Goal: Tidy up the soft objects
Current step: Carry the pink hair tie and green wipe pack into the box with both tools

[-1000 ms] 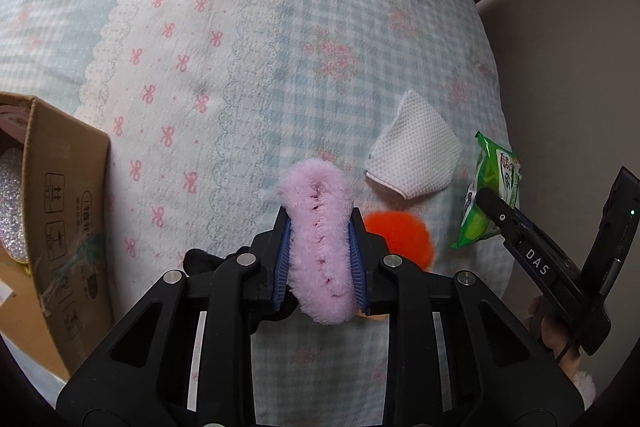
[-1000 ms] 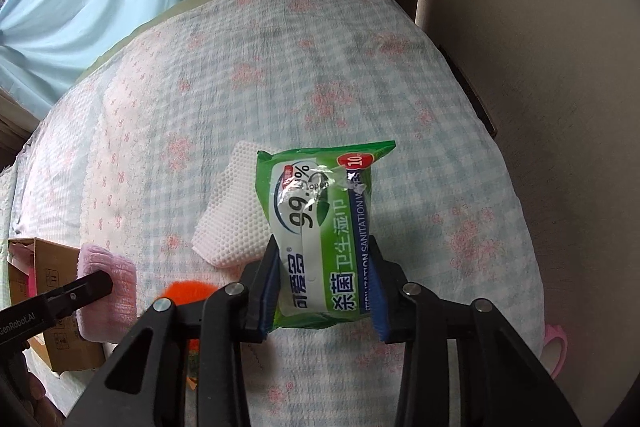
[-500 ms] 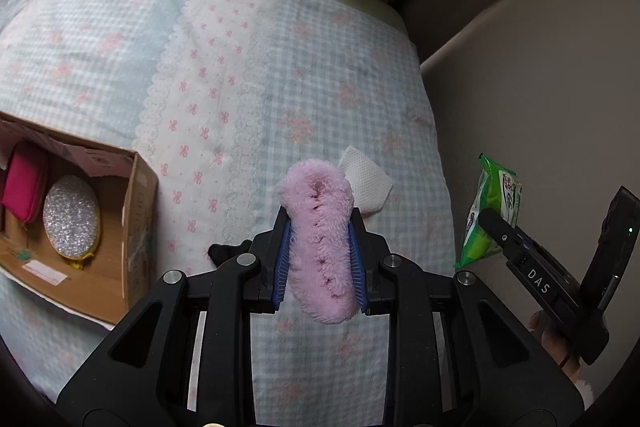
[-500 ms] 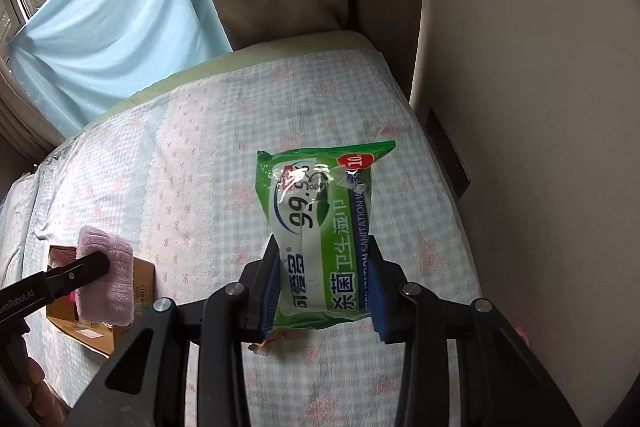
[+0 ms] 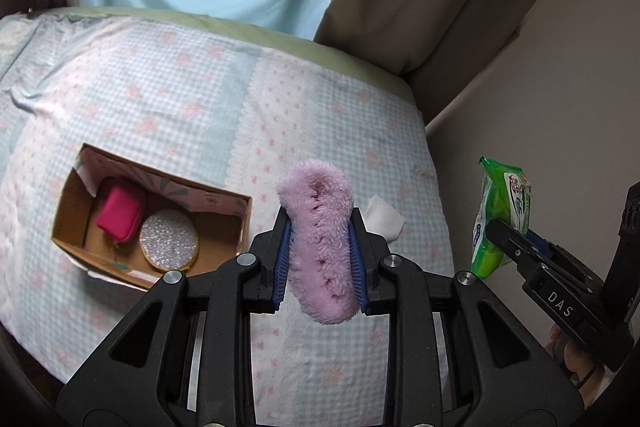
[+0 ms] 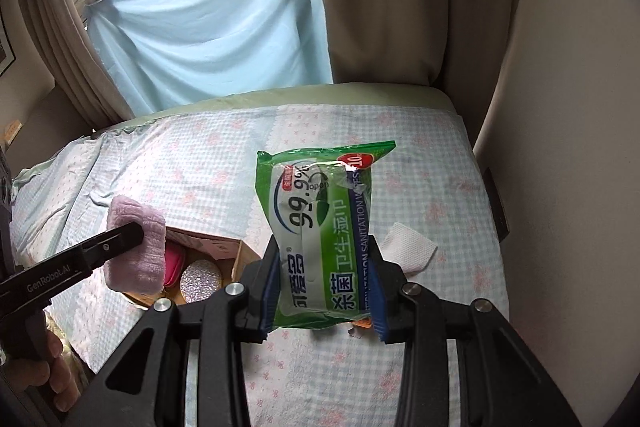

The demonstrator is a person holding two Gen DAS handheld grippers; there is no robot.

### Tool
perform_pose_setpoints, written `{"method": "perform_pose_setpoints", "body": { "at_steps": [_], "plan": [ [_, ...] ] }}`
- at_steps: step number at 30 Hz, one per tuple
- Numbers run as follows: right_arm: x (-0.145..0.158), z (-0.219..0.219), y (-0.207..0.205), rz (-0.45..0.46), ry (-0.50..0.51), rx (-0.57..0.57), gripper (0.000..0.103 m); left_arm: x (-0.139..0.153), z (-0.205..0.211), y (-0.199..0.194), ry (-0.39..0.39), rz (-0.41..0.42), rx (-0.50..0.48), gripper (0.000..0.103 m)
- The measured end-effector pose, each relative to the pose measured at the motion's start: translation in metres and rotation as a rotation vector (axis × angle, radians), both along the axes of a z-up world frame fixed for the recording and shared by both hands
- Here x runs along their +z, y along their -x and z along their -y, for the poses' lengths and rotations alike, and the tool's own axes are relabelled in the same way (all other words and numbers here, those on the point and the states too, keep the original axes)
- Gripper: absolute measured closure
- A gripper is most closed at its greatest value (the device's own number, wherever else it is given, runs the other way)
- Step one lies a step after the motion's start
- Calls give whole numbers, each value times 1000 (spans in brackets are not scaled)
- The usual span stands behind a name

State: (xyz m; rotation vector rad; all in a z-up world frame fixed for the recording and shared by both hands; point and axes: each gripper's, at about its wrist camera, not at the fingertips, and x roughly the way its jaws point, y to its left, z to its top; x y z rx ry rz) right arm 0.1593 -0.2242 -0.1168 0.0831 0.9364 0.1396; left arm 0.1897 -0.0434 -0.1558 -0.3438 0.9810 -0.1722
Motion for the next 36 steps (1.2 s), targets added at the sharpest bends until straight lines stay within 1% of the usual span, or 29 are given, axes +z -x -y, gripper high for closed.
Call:
{"method": "perform_pose_setpoints", "body": {
  "at_steps": [3,8,14,20,24,28,36],
  "plan": [
    [6,-40,5,-1,-7,42,68,5,-33,9,-13,8,25,80],
    [-3,-107,2,-24,-28,86,68,0,-89,14,-42,-4,39,80],
    [-36,-176,-14,-97,-54,72,68,-26,-165,0,-70,-68,41,80],
    [-82,-226,-35,-196,-55,31,68,-61,-229,-22,-80,-138,8,80],
    [-113,-251,-44,-263,-40,0,68,-92,-254,-39,-91,-197,-23,80],
    [-141,-264,-54,-321,-23,-31,68,-122,-270,-55,-104,-251,-60,80],
    [-188,-268,-70,-410,-3,-75,68,-175,-274,-70,-118,-332,-125,80]
  ]
}}
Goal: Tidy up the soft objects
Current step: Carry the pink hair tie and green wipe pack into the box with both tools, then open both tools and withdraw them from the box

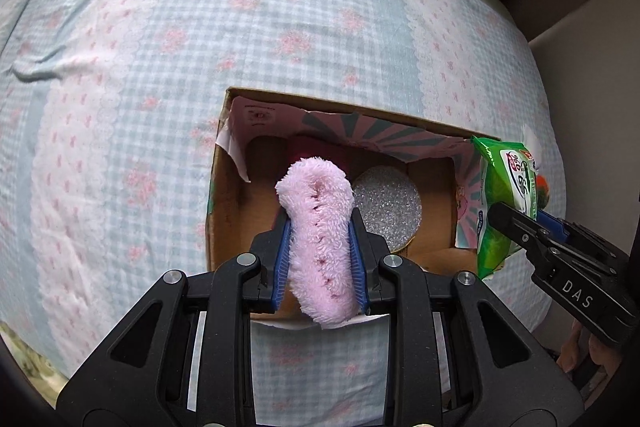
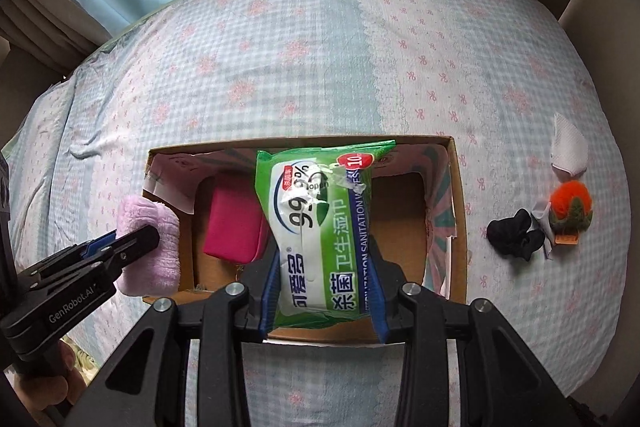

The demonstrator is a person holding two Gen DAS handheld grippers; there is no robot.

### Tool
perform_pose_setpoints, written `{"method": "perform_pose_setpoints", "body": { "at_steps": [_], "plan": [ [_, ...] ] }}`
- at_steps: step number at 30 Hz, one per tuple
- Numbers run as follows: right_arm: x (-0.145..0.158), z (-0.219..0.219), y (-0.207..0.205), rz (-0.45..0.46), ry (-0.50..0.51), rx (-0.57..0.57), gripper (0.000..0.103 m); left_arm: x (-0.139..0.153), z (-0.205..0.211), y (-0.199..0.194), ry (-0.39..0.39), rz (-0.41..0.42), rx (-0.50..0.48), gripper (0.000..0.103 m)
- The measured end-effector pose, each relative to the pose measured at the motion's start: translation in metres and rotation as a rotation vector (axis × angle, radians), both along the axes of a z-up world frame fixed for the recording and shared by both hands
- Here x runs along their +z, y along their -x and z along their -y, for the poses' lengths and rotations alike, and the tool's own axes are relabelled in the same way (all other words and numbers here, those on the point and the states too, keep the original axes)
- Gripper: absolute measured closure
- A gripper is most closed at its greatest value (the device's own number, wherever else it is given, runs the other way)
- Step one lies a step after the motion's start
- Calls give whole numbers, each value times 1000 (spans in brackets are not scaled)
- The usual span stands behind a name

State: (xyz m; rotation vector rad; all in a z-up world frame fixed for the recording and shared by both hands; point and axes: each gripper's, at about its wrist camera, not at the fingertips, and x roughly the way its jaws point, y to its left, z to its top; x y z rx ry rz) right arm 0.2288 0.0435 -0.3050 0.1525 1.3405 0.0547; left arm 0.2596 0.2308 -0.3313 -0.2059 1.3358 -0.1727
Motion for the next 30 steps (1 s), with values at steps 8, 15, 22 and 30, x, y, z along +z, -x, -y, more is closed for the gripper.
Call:
{"method": "perform_pose_setpoints", "body": {
  "at_steps": [8,15,22,30],
  "plan": [
    [-38,16,-11,-80,-22,-57,68,-53,24,-5,-23,-83,-92,80],
    [-61,25,-31,-137,-71,-94,62,-67,50,-15,-90,-83,-221,72],
    [-69,30,-39,-140,-81,-98,0,-63,58,-14,-108,-54,-275,0],
    [-59,27,-26,-109,-81,-92,0,-62,50,-4,-120,-70,-246,0]
  ]
}}
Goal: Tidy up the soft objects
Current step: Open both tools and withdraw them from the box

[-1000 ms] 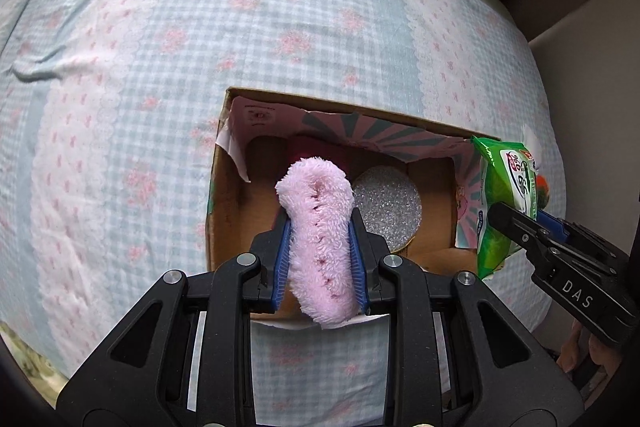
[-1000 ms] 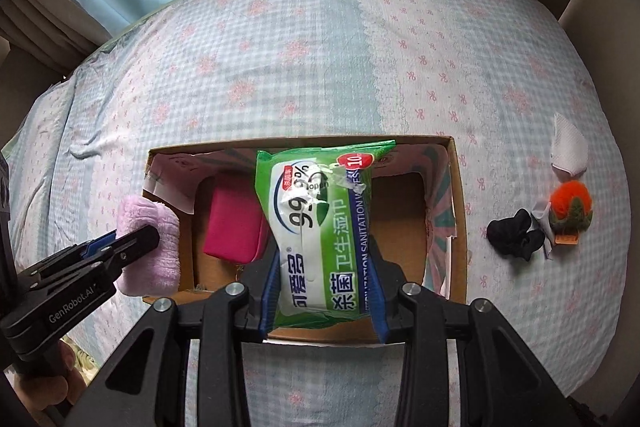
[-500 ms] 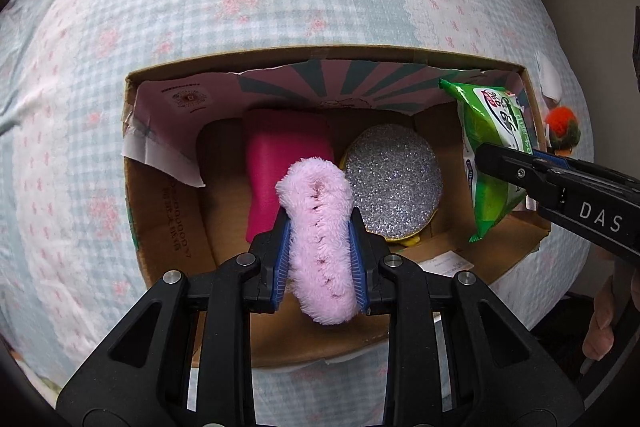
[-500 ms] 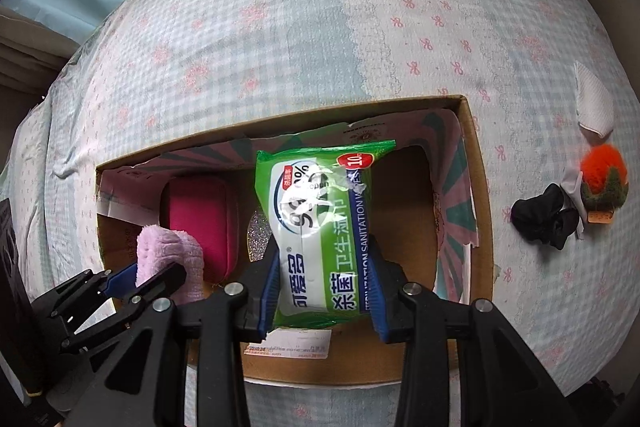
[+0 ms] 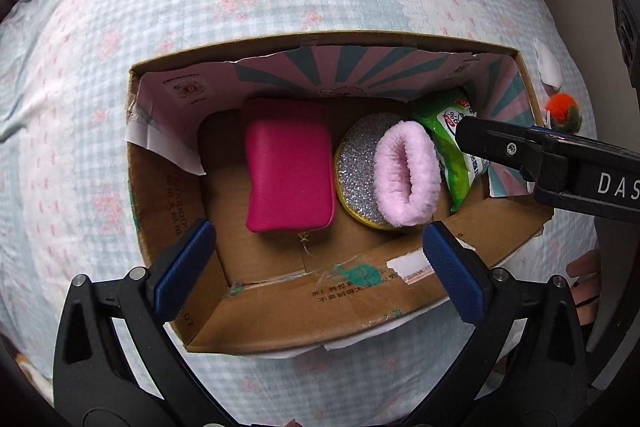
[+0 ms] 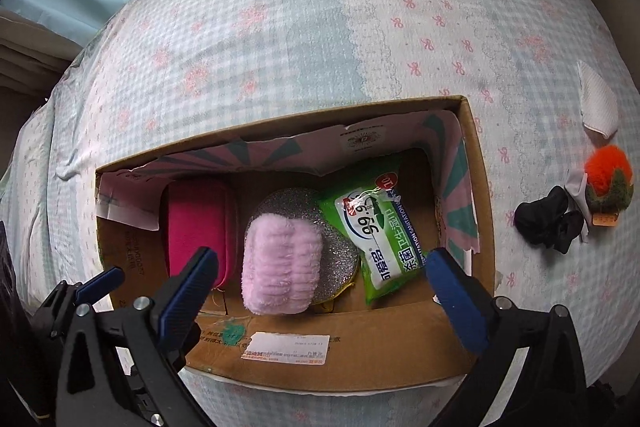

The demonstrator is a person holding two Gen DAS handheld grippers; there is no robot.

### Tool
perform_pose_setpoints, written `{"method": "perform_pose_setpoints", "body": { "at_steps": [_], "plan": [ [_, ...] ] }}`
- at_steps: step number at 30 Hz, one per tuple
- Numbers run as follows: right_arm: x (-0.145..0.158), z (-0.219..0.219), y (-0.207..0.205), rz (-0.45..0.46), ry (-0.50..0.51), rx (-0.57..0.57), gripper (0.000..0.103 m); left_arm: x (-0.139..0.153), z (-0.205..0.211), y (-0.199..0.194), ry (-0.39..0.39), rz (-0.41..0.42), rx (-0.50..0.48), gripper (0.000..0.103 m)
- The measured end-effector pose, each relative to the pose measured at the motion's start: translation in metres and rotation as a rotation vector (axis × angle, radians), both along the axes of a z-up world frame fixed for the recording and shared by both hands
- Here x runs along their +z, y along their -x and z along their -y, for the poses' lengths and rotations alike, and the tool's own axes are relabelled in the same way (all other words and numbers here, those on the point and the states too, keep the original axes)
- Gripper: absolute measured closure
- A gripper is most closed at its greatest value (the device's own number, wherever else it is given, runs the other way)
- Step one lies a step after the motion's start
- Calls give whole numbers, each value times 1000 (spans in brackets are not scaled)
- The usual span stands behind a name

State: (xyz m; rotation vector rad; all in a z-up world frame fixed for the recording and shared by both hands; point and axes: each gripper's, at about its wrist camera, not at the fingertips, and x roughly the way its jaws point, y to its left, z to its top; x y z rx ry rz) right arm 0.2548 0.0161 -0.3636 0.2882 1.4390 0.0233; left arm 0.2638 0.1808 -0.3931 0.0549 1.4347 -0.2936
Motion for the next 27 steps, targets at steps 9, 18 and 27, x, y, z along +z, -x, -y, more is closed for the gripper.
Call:
{"method": "perform_pose_setpoints", "body": {
  "at_steps": [9,18,27],
  "plan": [
    [37,-4,16,73,14,27,0,30,-12,18,-9,57,30,0],
    [138,0,64,261,73,49,0,105,-15,54,24,177,75,0],
    [248,33,139,459,166,25,0,212,-14,113,59,365,114,0]
  ]
}}
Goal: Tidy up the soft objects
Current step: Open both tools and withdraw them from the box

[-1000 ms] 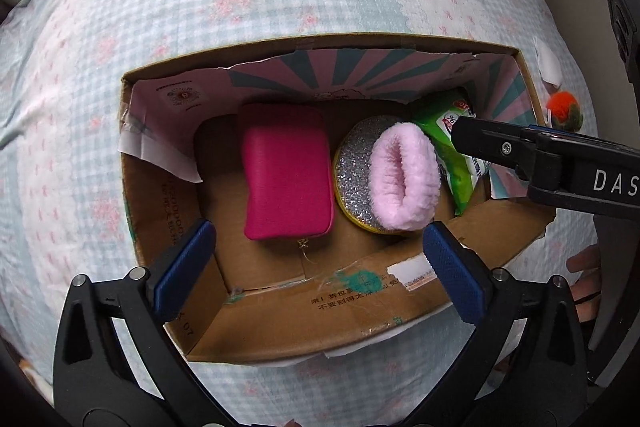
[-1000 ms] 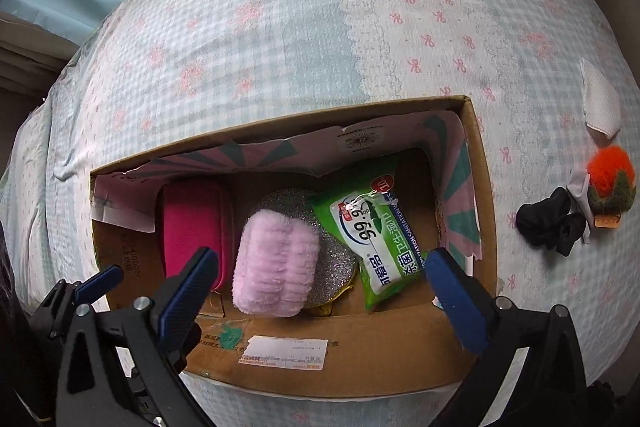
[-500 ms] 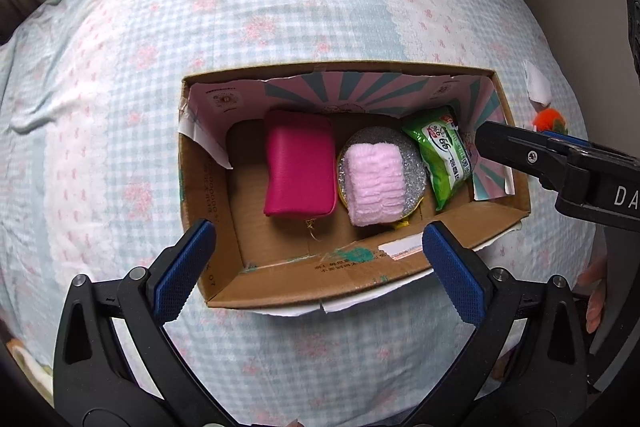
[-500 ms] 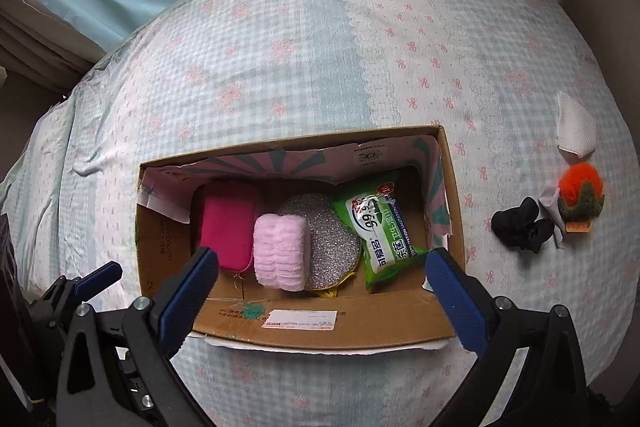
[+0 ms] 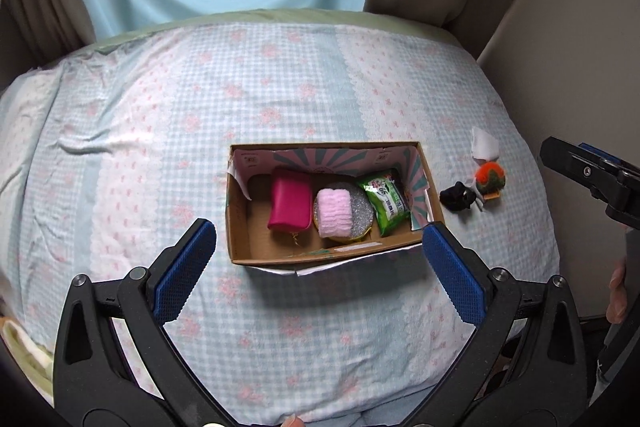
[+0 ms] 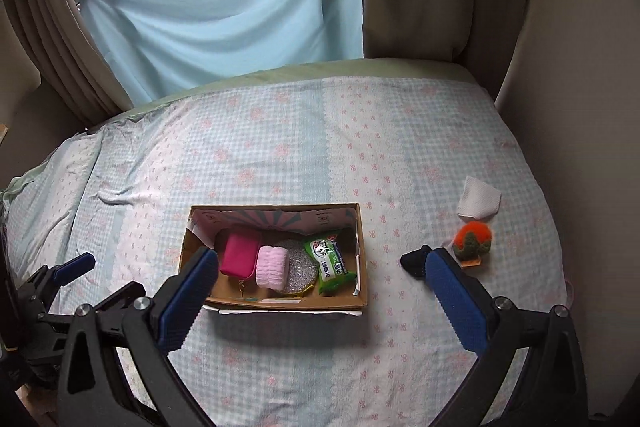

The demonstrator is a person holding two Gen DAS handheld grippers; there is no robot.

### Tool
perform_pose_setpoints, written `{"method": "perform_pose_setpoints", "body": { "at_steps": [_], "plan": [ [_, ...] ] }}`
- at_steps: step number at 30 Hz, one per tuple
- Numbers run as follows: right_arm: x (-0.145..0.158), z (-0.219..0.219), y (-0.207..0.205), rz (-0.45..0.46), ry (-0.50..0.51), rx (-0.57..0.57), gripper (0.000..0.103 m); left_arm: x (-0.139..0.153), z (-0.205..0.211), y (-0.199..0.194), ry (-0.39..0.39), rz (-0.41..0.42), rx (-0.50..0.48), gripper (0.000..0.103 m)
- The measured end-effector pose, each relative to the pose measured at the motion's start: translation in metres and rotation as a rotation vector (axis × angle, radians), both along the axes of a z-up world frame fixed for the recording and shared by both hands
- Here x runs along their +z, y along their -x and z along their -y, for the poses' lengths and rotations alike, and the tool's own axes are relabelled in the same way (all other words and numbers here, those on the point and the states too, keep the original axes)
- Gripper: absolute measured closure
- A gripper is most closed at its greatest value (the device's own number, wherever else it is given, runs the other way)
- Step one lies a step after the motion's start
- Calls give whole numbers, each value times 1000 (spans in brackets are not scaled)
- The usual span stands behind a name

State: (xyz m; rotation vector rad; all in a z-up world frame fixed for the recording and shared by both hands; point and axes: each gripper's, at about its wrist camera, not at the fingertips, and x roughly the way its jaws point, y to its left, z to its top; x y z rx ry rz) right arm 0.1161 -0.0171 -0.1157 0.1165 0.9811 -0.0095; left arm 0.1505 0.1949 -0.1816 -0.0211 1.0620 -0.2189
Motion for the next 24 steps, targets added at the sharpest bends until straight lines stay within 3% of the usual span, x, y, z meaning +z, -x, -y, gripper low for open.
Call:
{"method": "perform_pose_setpoints", "body": {
  "at_steps": [5,11,16,24],
  "plan": [
    [34,21,39,77,81,-52,0,60,7,33,-7,149,-3,0],
    [52,52,69,123,83,-120,0,100,24,57,34,233,-23,0],
    [58,87,82,158,64,-157,0,114,54,68,39,268,-35,0],
    [48,163,75,169,39,-123,0,106,127,68,52,262,25,0]
  ]
}}
